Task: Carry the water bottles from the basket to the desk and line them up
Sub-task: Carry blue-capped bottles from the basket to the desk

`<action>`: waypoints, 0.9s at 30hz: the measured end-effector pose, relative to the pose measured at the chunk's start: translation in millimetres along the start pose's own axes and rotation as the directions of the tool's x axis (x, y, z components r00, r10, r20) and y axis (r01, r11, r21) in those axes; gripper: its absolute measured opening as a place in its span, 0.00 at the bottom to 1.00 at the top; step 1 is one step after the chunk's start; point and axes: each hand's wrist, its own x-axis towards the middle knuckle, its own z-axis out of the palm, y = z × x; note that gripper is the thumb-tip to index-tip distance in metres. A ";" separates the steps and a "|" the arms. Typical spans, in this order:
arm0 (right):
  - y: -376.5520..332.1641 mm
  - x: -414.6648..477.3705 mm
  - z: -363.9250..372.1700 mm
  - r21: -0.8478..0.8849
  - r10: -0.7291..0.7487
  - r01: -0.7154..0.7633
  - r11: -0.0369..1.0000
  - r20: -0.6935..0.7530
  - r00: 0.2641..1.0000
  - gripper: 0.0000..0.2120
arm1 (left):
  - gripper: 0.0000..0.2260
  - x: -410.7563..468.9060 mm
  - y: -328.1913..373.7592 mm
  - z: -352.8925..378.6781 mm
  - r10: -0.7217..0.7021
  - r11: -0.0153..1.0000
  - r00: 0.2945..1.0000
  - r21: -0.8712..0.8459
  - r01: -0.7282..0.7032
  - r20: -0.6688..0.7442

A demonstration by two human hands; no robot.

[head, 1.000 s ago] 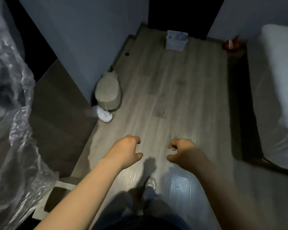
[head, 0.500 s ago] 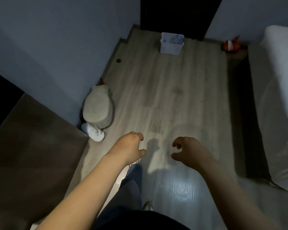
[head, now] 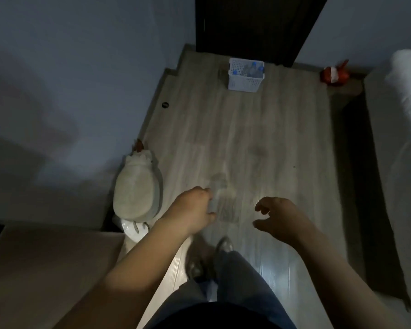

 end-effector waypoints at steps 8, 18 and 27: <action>15.3 115.3 -77.6 -0.003 -0.039 0.039 0.999 -0.002 0.999 0.19 | 0.19 123.6 17.5 -58.4 -0.036 0.999 0.999 -0.001 0.036 -0.027; 33.3 225.9 -193.9 -0.003 -0.055 0.055 0.998 0.018 0.998 0.18 | 0.22 248.2 60.0 -125.6 -0.064 0.996 0.997 -0.067 0.061 -0.038; 35.8 322.8 -254.8 0.013 -0.016 0.015 1.000 0.029 0.999 0.18 | 0.21 361.6 62.6 -179.5 -0.041 0.995 0.999 -0.087 0.042 0.020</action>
